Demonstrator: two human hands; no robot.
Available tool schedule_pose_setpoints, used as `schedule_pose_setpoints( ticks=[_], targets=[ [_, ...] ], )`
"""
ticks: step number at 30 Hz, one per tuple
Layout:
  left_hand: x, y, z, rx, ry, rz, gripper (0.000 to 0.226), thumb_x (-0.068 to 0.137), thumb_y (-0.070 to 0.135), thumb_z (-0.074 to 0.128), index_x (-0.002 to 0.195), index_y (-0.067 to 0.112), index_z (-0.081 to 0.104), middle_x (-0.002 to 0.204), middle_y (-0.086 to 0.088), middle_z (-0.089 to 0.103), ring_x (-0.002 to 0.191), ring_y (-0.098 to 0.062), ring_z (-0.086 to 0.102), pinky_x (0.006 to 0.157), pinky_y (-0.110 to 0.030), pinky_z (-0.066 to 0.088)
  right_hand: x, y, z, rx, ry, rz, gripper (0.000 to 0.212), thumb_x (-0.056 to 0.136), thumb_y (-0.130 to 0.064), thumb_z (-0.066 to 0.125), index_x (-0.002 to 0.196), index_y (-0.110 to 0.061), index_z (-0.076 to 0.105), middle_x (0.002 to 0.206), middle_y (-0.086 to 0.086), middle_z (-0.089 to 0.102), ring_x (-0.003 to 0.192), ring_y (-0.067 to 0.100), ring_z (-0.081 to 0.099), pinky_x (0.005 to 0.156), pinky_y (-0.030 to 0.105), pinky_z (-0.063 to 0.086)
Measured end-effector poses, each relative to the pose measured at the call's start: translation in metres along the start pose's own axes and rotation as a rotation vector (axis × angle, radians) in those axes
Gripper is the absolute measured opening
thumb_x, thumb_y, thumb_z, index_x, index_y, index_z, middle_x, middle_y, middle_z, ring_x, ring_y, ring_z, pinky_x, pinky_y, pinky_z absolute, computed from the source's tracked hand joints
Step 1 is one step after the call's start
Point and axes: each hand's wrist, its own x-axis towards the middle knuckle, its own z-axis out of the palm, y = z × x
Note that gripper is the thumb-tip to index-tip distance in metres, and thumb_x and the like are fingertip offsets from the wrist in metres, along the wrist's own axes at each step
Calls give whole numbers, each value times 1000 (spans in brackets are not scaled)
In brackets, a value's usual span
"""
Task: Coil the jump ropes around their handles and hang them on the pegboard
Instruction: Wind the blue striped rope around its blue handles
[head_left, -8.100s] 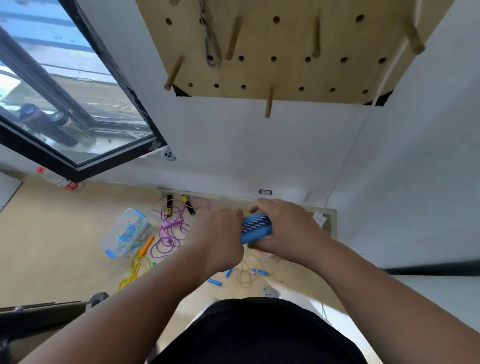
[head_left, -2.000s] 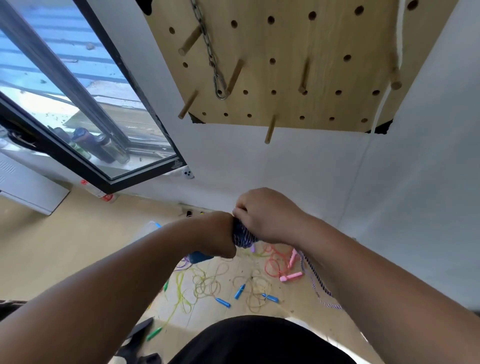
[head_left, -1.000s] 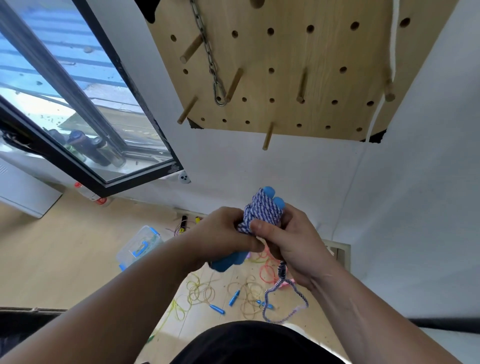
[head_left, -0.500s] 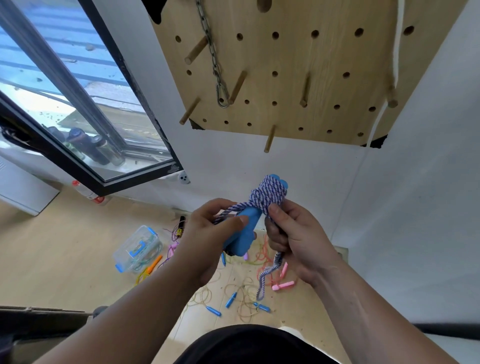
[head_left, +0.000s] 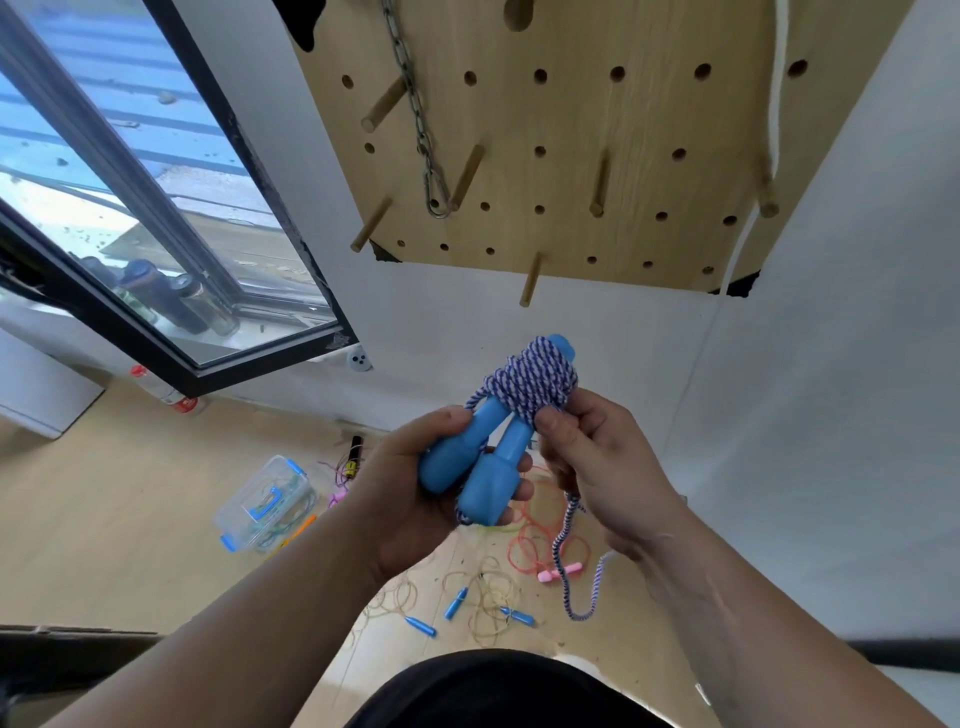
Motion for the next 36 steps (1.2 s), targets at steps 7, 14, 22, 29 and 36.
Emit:
schedule_pose_setpoints(
  ticks=[7,14,22,29,36],
  targets=[
    [7,-22,-13,1342,385,909,87,63,63,83,133,22,53,130,9,51,109,-3,56,92,-16,50,-2,7,18,56,242,69,29,101,-30,56,80,-10,59,57,0,39,54,14,29,49,28,27],
    [5,-21,-12,1123,408,912,54,74,35,88,119,28,58,104,17,60,88,-3,60,74,-18,53,-4,-3,21,53,150,15,18,104,-23,51,98,-14,66,64,6,42,56,12,34,50,24,32],
    [1,-13,-2,212,163,423,43,76,32,73,105,1,67,83,-16,58,62,-25,57,50,-32,46,-2,-1,10,27,-6,21,8,95,-33,59,96,-35,67,65,8,32,60,15,30,54,29,24],
    [-4,-4,7,-58,-49,-42,54,82,55,54,100,4,62,77,-17,58,44,-22,53,39,-20,34,0,1,8,39,-3,-23,17,94,-28,60,98,-12,65,59,-1,37,52,9,32,48,20,27],
    [5,-17,4,519,379,475,41,89,46,69,122,26,55,113,-8,63,81,-18,70,66,-28,59,-6,3,22,-70,193,20,23,102,-28,55,92,-8,64,57,-4,44,52,7,39,50,20,33]
  ],
)
